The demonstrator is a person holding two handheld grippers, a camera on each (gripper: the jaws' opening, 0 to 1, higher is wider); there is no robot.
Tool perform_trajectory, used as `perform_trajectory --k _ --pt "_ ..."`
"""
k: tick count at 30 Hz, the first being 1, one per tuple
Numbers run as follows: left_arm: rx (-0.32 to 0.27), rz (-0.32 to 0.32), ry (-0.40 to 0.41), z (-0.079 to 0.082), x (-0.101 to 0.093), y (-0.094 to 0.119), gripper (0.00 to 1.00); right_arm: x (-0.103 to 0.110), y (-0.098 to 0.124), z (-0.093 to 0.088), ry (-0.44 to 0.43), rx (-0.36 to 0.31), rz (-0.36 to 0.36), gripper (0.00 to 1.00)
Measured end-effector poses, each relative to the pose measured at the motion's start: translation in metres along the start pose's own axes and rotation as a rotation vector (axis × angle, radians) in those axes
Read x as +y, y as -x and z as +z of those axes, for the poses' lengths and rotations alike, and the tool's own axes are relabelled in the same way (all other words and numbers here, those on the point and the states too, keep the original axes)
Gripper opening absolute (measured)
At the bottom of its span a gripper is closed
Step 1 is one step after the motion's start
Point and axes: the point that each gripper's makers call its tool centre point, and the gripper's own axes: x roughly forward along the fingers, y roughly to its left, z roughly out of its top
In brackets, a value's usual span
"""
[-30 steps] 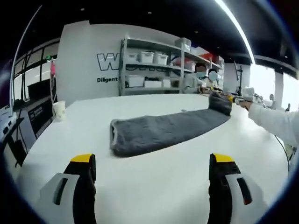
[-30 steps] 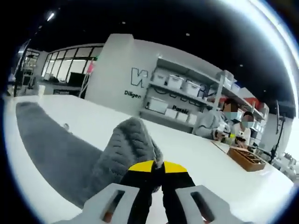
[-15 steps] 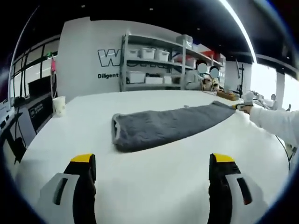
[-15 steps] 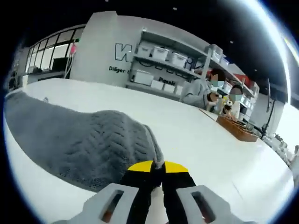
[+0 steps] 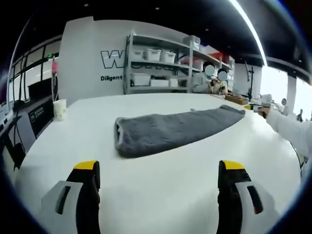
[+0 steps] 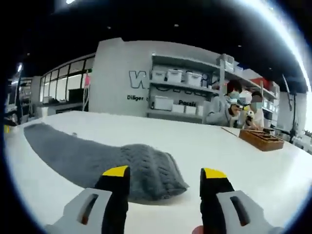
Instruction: Open the folded towel by lifting each exposed corner and separating the folded layers until the towel lies flat within the target outline without major curled edges
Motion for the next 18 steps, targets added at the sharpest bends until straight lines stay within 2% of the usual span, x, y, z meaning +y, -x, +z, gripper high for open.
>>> perform_trajectory --k 2,4,5,10,15,18 --pt "0.001 -0.002 -0.001 0.000 0.000 -0.001 1.00 0.021 0.010 0.001 0.002 0.001 0.068 0.68" --pt "0.001 -0.005 -0.003 0.000 0.001 -0.003 1.00 0.033 0.015 0.001 -0.002 -0.003 0.101 0.76" --pt "0.003 -0.005 -0.006 -0.001 0.000 -0.003 1.00 0.049 0.021 0.000 0.000 -0.004 0.142 0.79" --pt "0.011 -0.007 -0.015 -0.008 -0.002 -0.007 1.00 0.085 0.033 -0.011 0.011 -0.001 0.208 0.88" --pt "0.009 -0.024 -0.009 -0.014 -0.004 -0.010 1.00 0.103 0.044 -0.019 0.018 0.034 0.259 0.94" --pt "-0.002 -0.053 0.023 -0.014 -0.011 -0.012 1.00 0.108 0.054 -0.009 0.012 0.000 0.272 0.99"
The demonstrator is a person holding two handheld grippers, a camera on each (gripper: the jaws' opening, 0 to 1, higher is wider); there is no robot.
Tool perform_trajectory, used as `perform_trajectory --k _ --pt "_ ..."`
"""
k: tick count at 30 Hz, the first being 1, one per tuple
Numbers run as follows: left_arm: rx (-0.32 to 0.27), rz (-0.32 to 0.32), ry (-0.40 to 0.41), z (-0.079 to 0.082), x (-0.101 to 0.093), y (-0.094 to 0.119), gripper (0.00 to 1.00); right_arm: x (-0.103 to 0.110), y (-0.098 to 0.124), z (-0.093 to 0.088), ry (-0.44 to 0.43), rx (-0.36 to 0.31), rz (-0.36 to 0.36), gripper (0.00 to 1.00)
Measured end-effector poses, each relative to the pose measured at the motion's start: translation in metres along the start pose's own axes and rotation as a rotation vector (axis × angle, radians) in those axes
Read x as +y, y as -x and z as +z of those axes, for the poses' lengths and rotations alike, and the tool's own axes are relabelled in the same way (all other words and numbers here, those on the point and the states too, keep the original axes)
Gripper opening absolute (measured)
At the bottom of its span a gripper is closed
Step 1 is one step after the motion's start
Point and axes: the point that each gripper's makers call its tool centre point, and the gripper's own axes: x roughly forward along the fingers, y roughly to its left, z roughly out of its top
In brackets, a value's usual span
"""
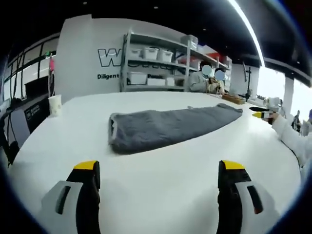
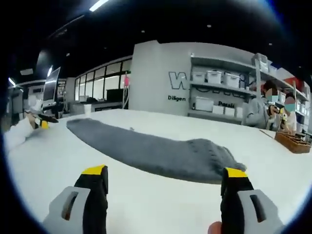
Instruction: Open the folded towel by lifting each exposed corner and separating the folded layers until the towel lies flat within the target outline without major curled edges
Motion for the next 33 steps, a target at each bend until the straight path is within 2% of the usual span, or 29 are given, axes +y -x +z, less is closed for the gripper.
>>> perform_trajectory --k 9,13,15,17,18,20,21,22,23,24,25,27,29,32,33 --pt "-0.051 -0.033 0.023 0.013 -0.006 0.001 0.99 0.021 0.013 0.014 0.018 -0.039 0.063 0.99" --pt "-0.026 -0.028 0.005 0.026 0.002 -0.015 0.99 0.026 0.013 0.018 0.024 -0.047 0.082 0.99" --pt "-0.015 -0.036 0.001 0.039 0.007 -0.029 0.99 0.029 0.013 0.018 0.013 -0.049 0.096 0.99" --pt "0.010 -0.061 -0.018 0.049 0.012 -0.046 0.95 0.031 0.014 0.019 0.012 -0.052 0.100 0.99" --pt "0.040 -0.097 -0.019 0.051 0.013 -0.053 0.94 0.032 0.014 0.020 0.019 -0.053 0.101 0.99" --pt "0.033 -0.117 0.017 0.064 0.023 -0.073 0.92 0.036 0.015 0.021 0.031 -0.055 0.101 0.99" --pt "0.033 -0.115 0.022 0.064 0.023 -0.074 0.92 0.036 0.015 0.021 0.035 -0.054 0.104 0.99" --pt "0.039 -0.118 0.029 0.072 0.035 -0.093 0.92 0.037 0.015 0.021 0.036 -0.054 0.107 0.99" --pt "0.052 -0.107 0.012 0.073 0.043 -0.102 0.91 0.037 0.014 0.020 0.031 -0.054 0.108 0.99" --pt "0.076 -0.069 -0.006 0.072 0.057 -0.109 0.90 0.036 0.014 0.020 0.028 -0.052 0.109 0.99" --pt "0.096 -0.050 0.016 0.071 0.066 -0.117 0.90 0.036 0.014 0.019 0.026 -0.051 0.111 0.99" --pt "0.103 -0.051 0.063 0.074 0.082 -0.135 0.90 0.036 0.012 0.016 0.022 -0.043 0.114 0.99" --pt "0.100 -0.086 0.136 0.072 0.083 -0.146 0.90 0.038 0.012 0.014 0.018 -0.036 0.120 0.99" --pt "0.108 -0.064 0.143 0.068 0.095 -0.153 0.86 0.038 0.010 0.012 0.033 -0.029 0.116 0.99" --pt "0.103 -0.054 0.145 0.071 0.107 -0.159 0.86 0.036 0.010 0.012 0.036 -0.027 0.114 0.99"
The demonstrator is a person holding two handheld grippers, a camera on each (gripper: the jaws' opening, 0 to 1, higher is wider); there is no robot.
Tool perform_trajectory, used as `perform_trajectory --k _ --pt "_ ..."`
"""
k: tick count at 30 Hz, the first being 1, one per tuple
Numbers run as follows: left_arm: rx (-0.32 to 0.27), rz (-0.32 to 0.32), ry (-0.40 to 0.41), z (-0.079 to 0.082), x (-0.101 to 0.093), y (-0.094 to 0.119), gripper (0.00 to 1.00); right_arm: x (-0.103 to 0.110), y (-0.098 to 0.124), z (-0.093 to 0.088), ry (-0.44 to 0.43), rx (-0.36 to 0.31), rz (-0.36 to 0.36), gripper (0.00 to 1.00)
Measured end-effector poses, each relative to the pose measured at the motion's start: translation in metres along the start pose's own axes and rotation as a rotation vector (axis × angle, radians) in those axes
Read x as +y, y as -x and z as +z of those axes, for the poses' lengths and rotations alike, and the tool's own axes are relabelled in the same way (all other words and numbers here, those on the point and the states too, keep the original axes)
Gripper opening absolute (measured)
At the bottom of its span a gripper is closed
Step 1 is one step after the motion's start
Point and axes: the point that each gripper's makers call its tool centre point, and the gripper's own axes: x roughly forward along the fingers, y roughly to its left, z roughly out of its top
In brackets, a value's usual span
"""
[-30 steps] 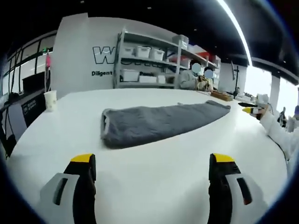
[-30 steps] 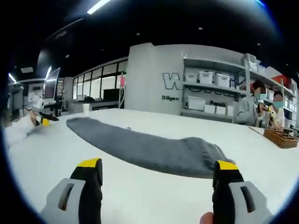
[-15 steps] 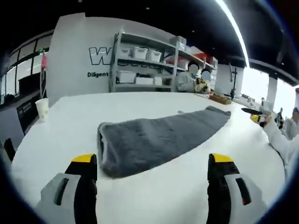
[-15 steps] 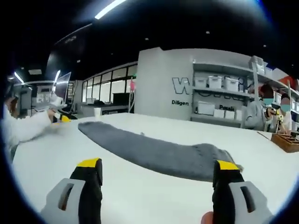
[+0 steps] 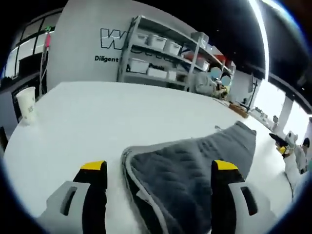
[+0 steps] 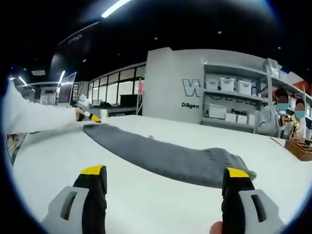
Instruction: Open the folded towel by lifting each exposed corner and separating the folded layers until the towel lies flat within the target outline without major curled edges
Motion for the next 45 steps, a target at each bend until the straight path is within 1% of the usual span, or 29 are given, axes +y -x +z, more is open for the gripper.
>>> perform_trajectory --k 1,2,3,4,5,6,8,9,10,11,12,13,14,15,16,18,21,23,26,32,36,39,41,43,45 --pt "-0.010 0.002 -0.023 0.001 -0.001 -0.001 0.82 -0.001 0.000 0.000 0.000 -0.001 -0.003 0.99" --pt "-0.013 -0.005 -0.041 -0.002 -0.008 0.000 0.77 -0.001 0.000 0.001 -0.001 -0.003 -0.004 0.99" --pt "-0.011 -0.020 -0.055 -0.002 -0.009 -0.002 0.72 -0.001 0.000 0.001 -0.002 -0.005 -0.003 0.99" --pt "0.000 -0.032 -0.070 -0.002 -0.009 -0.005 0.66 -0.001 0.000 0.001 -0.005 -0.008 -0.003 0.99" --pt "0.016 -0.031 -0.085 -0.003 -0.006 -0.008 0.62 -0.001 0.000 0.001 -0.009 -0.009 -0.002 0.99" --pt "0.032 -0.018 -0.108 -0.004 -0.002 -0.010 0.60 -0.002 -0.001 0.000 -0.011 -0.008 0.000 0.99" --pt "0.084 0.027 -0.127 -0.008 0.011 -0.016 0.59 -0.002 -0.002 -0.002 -0.015 -0.001 0.002 0.99" --pt "0.102 0.038 -0.146 -0.010 0.013 -0.018 0.57 -0.001 -0.003 -0.003 -0.015 0.003 0.004 0.99" --pt "0.109 0.027 -0.166 -0.010 0.012 -0.020 0.55 -0.001 -0.003 -0.004 -0.015 0.007 0.007 0.99" --pt "0.112 0.006 -0.181 -0.011 0.008 -0.023 0.50 -0.001 -0.003 -0.004 -0.016 0.008 0.008 0.99" --pt "0.105 -0.009 -0.191 -0.010 0.004 -0.025 0.43 0.000 -0.004 -0.004 -0.015 0.008 0.011 0.98" --pt "0.097 -0.013 -0.199 -0.008 0.002 -0.026 0.38 0.001 -0.004 -0.004 -0.013 0.008 0.014 0.98" --pt "0.094 -0.012 -0.204 -0.008 0.000 -0.026 0.34 0.001 -0.004 -0.004 -0.013 0.008 0.015 0.98" --pt "0.079 0.004 -0.206 -0.003 0.003 -0.027 0.32 0.002 -0.004 -0.004 -0.013 0.006 0.017 0.97" --pt "0.079 0.010 -0.208 -0.001 0.005 -0.028 0.29 0.001 -0.004 -0.004 -0.015 0.006 0.017 0.97" --pt "0.090 0.019 -0.242 0.001 0.007 -0.028 0.23 0.001 -0.004 -0.004 -0.016 0.006 0.017 0.97" --pt "0.085 0.018 -0.268 0.005 0.005 -0.023 0.12 0.001 -0.004 -0.004 -0.021 0.004 0.014 0.96" --pt "0.072 0.002 -0.285 0.009 0.003 -0.018 0.06 0.000 -0.003 -0.004 -0.023 0.002 0.013 0.96" --pt "0.059 -0.008 -0.299 0.013 -0.001 -0.011 0.05 0.001 -0.003 -0.003 -0.023 0.000 0.014 0.95" --pt "0.052 -0.027 -0.359 0.010 -0.016 -0.001 0.06 0.002 -0.003 -0.002 -0.021 -0.002 0.018 0.94" --pt "0.080 -0.007 -0.380 0.003 -0.019 -0.002 0.15 0.002 -0.002 0.000 -0.018 -0.008 0.019 0.93" --pt "0.092 -0.005 -0.409 0.002 -0.022 -0.003 0.14 0.002 -0.002 0.000 -0.019 -0.008 0.018 0.93" --pt "0.090 0.003 -0.415 0.004 -0.024 -0.002 0.14 0.001 -0.002 0.000 -0.020 -0.008 0.016 0.92" --pt "0.087 -0.002 -0.418 0.006 -0.027 -0.003 0.14 0.000 -0.002 0.000 -0.022 -0.010 0.014 0.92" --pt "0.096 0.005 -0.442 0.007 -0.029 -0.003 0.15 0.000 -0.002 0.001 -0.025 -0.013 0.014 0.92"
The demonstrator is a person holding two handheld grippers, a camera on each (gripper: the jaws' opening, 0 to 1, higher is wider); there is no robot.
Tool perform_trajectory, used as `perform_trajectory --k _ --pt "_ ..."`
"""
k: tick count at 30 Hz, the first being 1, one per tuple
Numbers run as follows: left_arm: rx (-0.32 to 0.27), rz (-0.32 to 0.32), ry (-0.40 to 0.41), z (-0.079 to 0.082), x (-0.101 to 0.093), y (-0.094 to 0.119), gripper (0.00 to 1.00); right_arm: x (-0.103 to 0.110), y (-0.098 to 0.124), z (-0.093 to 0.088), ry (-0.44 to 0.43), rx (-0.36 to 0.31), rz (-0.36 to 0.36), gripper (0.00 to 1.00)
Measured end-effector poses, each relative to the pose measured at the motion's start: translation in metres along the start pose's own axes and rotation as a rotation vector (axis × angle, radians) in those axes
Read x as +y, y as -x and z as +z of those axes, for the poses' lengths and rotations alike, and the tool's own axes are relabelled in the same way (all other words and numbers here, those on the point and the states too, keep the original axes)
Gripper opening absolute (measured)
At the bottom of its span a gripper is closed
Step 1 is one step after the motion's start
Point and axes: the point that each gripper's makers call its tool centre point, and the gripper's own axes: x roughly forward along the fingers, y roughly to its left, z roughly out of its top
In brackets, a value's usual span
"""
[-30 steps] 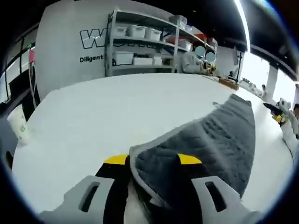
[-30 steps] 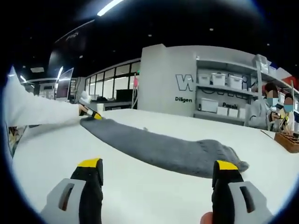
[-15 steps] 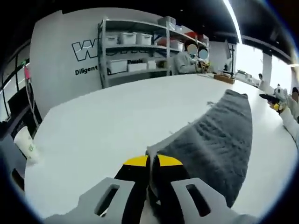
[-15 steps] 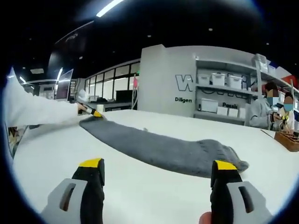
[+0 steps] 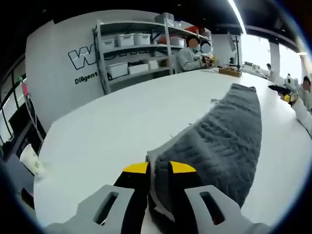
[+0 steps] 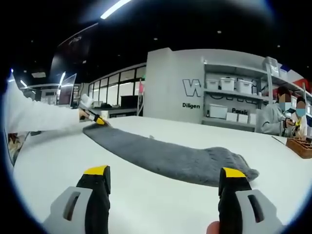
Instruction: Open the folded towel by lifting each exposed corner and separating the folded layers until the towel lies flat within the target outline without major curled edges
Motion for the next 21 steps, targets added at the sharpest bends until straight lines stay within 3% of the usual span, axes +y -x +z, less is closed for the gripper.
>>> perform_trajectory --k 8,21 --pt "0.045 0.096 -0.058 -0.0049 0.0091 -0.0009 0.24 -0.0006 0.0006 0.0006 -0.002 -0.001 0.000 0.92" --pt "0.041 0.159 -0.111 -0.0065 0.0034 0.0020 0.24 -0.0010 0.0015 -0.0003 0.000 0.003 -0.004 0.91"
